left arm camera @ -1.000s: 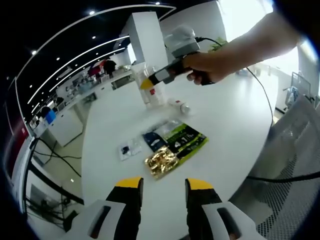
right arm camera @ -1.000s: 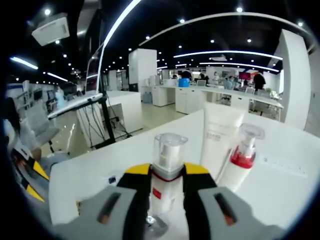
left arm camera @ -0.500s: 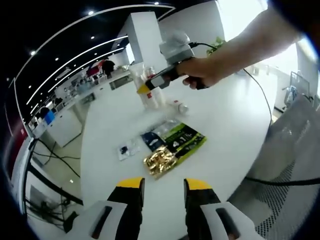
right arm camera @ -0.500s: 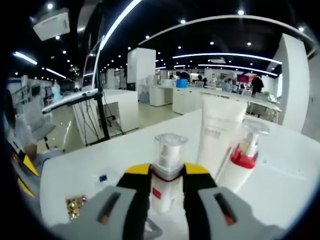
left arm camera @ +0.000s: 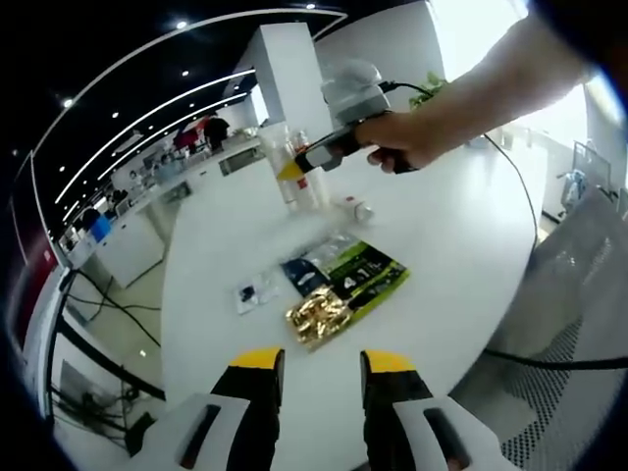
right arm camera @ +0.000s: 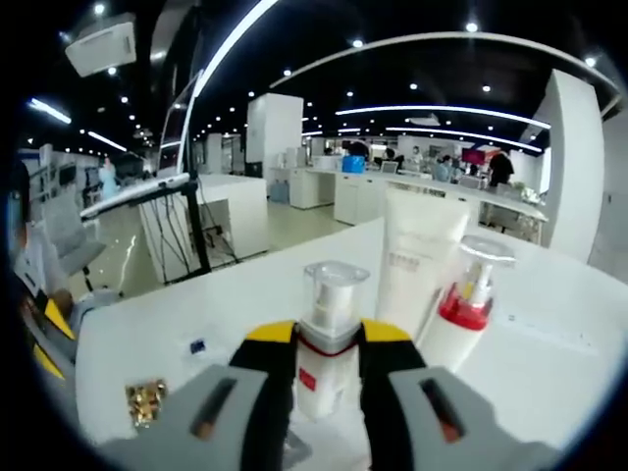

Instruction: Arrange the skincare products in the storage area until every visible bottle or jar stands upright without overlapping.

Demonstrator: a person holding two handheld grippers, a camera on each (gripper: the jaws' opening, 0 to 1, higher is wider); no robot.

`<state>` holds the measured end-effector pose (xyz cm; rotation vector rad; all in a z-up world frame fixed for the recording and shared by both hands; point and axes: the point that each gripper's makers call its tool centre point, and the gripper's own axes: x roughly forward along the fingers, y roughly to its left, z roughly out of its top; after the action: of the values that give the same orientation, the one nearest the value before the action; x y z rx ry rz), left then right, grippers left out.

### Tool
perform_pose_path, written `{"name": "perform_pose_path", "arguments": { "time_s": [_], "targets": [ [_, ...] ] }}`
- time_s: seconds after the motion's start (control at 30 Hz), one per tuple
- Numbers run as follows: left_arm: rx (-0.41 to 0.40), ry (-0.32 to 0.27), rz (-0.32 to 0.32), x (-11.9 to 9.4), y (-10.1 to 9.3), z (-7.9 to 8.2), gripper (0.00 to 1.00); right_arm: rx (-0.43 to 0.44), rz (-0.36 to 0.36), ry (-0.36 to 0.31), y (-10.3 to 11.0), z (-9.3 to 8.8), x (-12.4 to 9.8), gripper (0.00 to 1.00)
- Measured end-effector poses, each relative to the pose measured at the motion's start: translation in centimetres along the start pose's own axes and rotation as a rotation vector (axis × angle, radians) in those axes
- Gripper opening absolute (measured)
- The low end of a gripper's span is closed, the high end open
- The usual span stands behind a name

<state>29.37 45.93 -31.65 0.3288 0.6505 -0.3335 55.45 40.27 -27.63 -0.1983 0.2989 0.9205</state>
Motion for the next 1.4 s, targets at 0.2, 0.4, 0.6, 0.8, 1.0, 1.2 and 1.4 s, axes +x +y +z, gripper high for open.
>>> {"name": "perform_pose_path", "arguments": {
  "time_s": [0.2,0.4,0.6,0.8,1.0,1.2,1.4],
  "targets": [
    [-0.007,-0.001,0.005,-0.1,0.1,0.0,0.32,0.003,-0.007,0.001,0.0,-0.5,0.0,0.24],
    [-0.008,-0.006,0.011,-0.1,0.3,0.0,0.32,0.007,-0.007,-0.011,0.8,-0.6,-0.1,0.24],
    [-0.009,-0.001,0.021,-0.1,0.4,-0.1,0.32,0.009,-0.004,-0.005,0.9,-1.0,0.1,0.24],
    [-0.006,-0.002,0.023,-0.2,0.5,0.0,0.31,0.002,-0.005,-0.012,1.0,-0.9,0.3,0.24],
    [-0.002,-0.002,0.016,-0.1,0.3,0.0,0.31,0.008,-0.015,-0.024,0.8,-0.9,0.4,0.24],
    [0.003,-0.002,0.014,-0.1,0.3,0.0,0.31,0.002,-0.033,-0.029,0.5,-1.1,0.5,0.24],
    [0.004,-0.003,0.016,-0.1,0.3,0.0,0.30,-0.001,-0.040,-0.032,0.2,-1.3,0.5,0.24]
  ]
}}
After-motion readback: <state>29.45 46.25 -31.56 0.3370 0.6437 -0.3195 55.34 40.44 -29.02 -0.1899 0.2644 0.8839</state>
